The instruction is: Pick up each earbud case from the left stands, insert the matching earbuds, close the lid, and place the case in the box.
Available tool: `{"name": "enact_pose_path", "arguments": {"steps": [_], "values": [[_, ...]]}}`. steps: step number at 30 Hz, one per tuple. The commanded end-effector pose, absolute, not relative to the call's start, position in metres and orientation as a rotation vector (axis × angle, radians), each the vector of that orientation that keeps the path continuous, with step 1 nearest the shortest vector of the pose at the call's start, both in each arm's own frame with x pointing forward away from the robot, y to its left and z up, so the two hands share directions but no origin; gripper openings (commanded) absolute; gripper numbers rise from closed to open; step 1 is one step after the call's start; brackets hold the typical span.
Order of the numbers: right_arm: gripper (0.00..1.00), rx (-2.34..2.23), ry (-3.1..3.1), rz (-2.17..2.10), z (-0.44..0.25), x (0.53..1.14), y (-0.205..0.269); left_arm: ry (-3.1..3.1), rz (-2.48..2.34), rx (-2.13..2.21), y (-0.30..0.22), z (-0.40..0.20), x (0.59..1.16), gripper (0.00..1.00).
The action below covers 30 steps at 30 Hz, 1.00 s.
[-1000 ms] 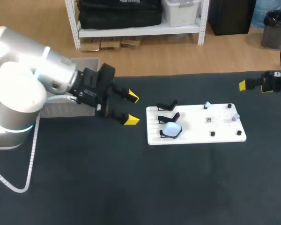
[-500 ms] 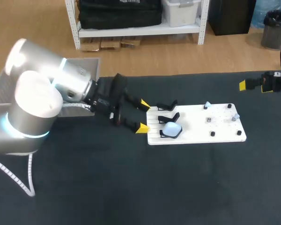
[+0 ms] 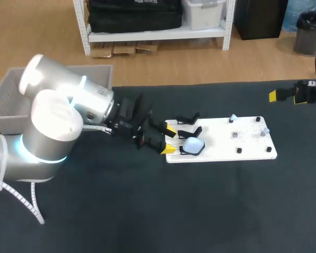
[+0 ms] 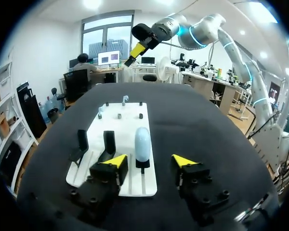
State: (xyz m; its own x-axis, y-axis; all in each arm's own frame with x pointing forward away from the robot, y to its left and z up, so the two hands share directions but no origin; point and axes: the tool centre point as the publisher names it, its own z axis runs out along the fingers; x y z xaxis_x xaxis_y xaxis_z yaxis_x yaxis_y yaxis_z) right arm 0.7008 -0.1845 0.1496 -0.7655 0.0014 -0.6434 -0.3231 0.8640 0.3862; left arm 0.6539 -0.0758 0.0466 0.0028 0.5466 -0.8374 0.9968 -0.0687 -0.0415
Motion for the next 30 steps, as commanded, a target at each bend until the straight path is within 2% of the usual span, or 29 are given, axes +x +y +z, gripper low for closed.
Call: {"name": "enact_pose_path", "arguments": {"steps": [1,6,12,30], "values": [[1.00,-0.232,2.372,0.640,0.149,0.701,-0.185,1.595,-0.951,1.679,-0.084,0.041,0.654,0.47],[1.00,-0.232,2.372,0.640,0.149,0.701,-0.185,1.604,-0.950,1.673,-0.089,0.035,0.655,0.55],[1.00,-0.232,2.372,0.640,0.149,0.701,-0.185,1.614,-0.955,1.655,-0.093,0.032,0.657,0.49],[1.00,-0.232,2.372,0.640,0.149,0.701,-0.185,1.617,-0.959,1.641,-0.109,0.021,0.659,0.48]]}}
